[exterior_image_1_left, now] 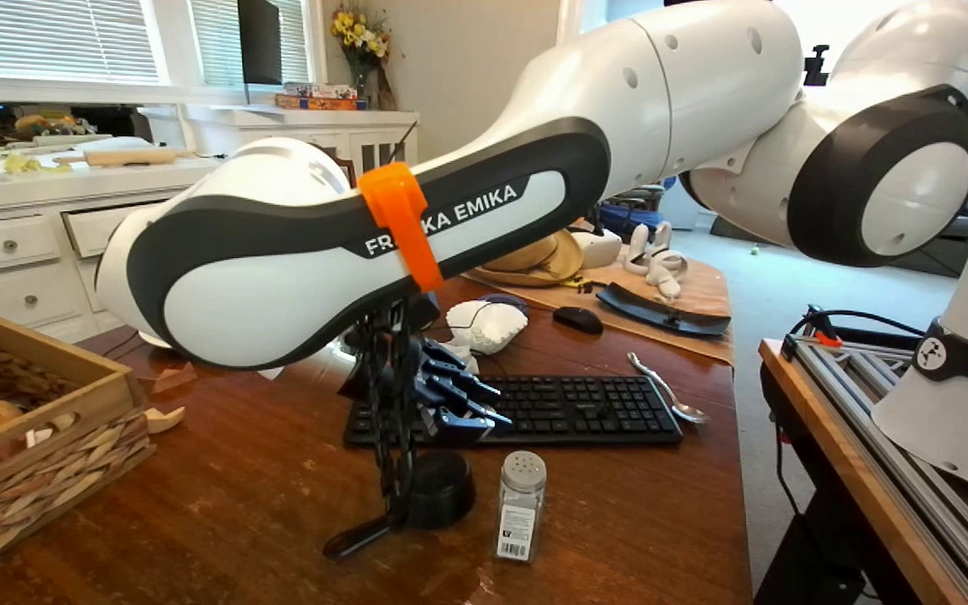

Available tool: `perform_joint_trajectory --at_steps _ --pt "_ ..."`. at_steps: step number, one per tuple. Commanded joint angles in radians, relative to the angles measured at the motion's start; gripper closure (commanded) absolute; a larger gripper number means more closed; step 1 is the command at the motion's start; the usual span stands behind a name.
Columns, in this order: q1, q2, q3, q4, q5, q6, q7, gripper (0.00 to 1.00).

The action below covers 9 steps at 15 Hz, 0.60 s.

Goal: Pick up the lid from the bottle and put it on the table

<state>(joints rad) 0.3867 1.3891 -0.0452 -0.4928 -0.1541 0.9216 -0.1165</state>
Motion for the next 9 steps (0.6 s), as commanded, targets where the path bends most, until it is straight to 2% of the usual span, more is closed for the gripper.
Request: perform_joint_trajectory --at_steps 1,2,3,4,5,9 --pt "-0.006 0.065 0.01 0.129 -0.014 -0.014 0.04 0.8" --pt "-0.007 0.071 0.007 0.147 -0.01 -0.002 0.064 0.8" --pt "-0.004 0.011 0.007 0.046 -0.008 0.053 0.076 0.8" --pt "-0.004 0.013 0.008 0.053 -0.007 0.056 0.078 0.8" --pt "-0.006 0.005 0.01 0.038 -0.009 0.035 0.057 0.55" --pt "-0.006 0.004 0.01 0.038 -0.008 0.045 0.066 0.55"
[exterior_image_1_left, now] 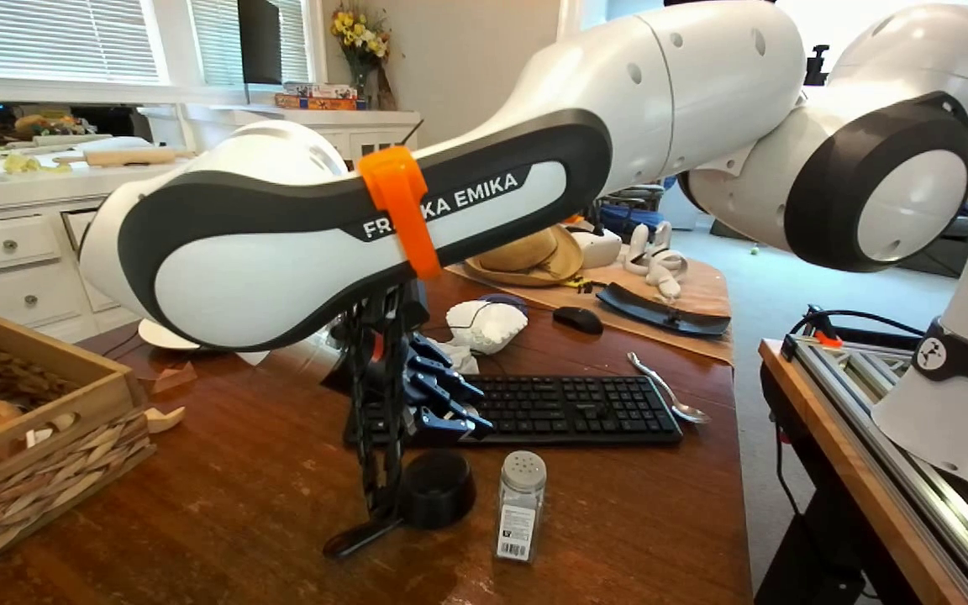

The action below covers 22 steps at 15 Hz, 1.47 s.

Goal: Pick up the lid from the bottle and put it on the table

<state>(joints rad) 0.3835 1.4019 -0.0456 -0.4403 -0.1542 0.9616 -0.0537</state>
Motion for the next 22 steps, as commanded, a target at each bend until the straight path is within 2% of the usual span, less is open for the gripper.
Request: perform_joint_trajectory --at_steps 1,12,13,19,20,22 --pt "-0.002 -0.009 0.01 -0.015 -0.008 0.005 0.003 0.55" --pt "-0.002 -0.009 0.01 -0.015 -0.008 0.005 0.005 0.55" --pt "-0.004 -0.004 0.012 -0.01 -0.003 0.019 0.021 0.8" --pt "-0.009 0.021 0.051 -0.026 0.029 0.063 0.018 0.8" --pt "-0.008 0.053 0.054 0.018 0.028 0.056 0.017 0.8" --pt "-0.004 0.061 0.057 0.019 0.024 0.063 0.022 0.8"
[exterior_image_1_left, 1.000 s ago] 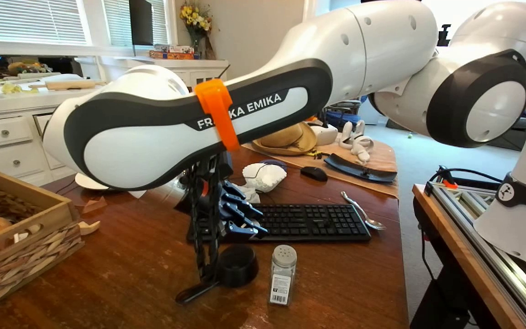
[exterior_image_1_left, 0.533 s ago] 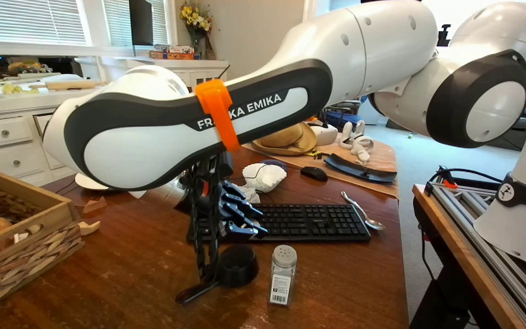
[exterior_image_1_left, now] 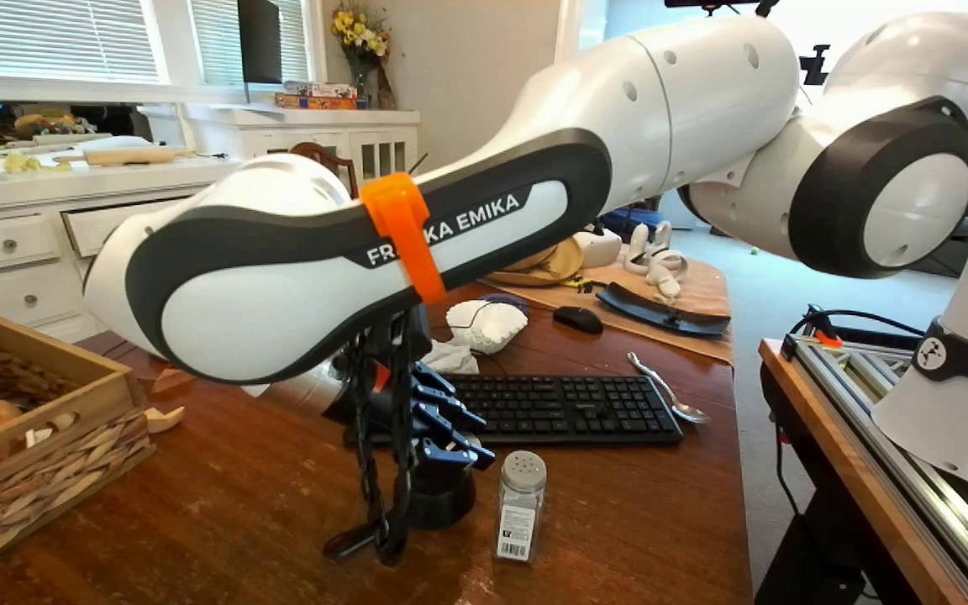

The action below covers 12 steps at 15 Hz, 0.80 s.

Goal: Pick up the lid from the bottle and put it on the table

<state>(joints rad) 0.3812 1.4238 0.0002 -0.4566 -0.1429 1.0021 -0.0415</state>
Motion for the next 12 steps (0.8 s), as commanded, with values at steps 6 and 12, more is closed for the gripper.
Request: perform_joint_trajectory --at_steps 6,12 --pt "-0.013 0.049 0.011 0.037 0.016 0.061 0.028 0.8" --pt "-0.009 0.021 0.001 -0.003 0.003 0.097 0.055 0.55"
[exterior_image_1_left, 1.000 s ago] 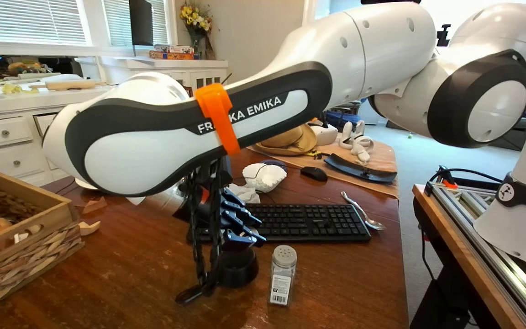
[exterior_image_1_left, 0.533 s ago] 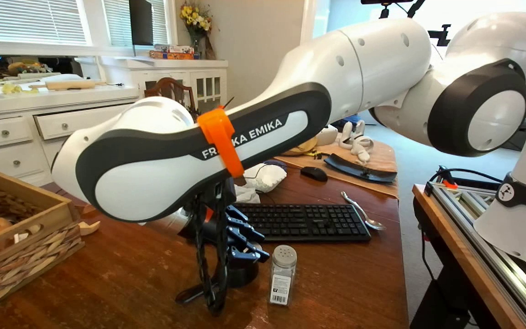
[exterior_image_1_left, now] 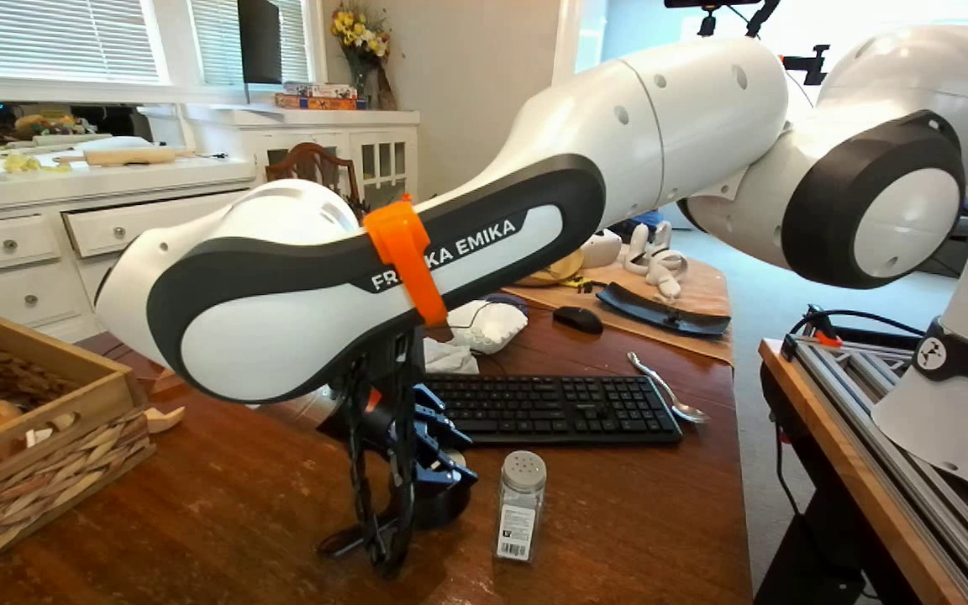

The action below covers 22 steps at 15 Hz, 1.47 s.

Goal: Pick up the lid from the bottle and put it on the table

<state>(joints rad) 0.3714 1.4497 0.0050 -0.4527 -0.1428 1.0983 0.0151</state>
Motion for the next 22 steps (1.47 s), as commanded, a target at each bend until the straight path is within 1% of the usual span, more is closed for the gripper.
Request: perform_joint_trajectory --at_steps 1,20,21,22 --pt "0.001 -0.004 -0.004 -0.006 0.004 0.007 0.007 0.55" --pt "0.001 -0.004 -0.004 -0.006 0.005 0.014 0.017 0.55" --pt "0.002 -0.004 -0.004 -0.005 0.004 0.016 0.014 0.3" --pt "0.002 -0.004 -0.004 -0.005 0.003 0.017 0.014 0.28"
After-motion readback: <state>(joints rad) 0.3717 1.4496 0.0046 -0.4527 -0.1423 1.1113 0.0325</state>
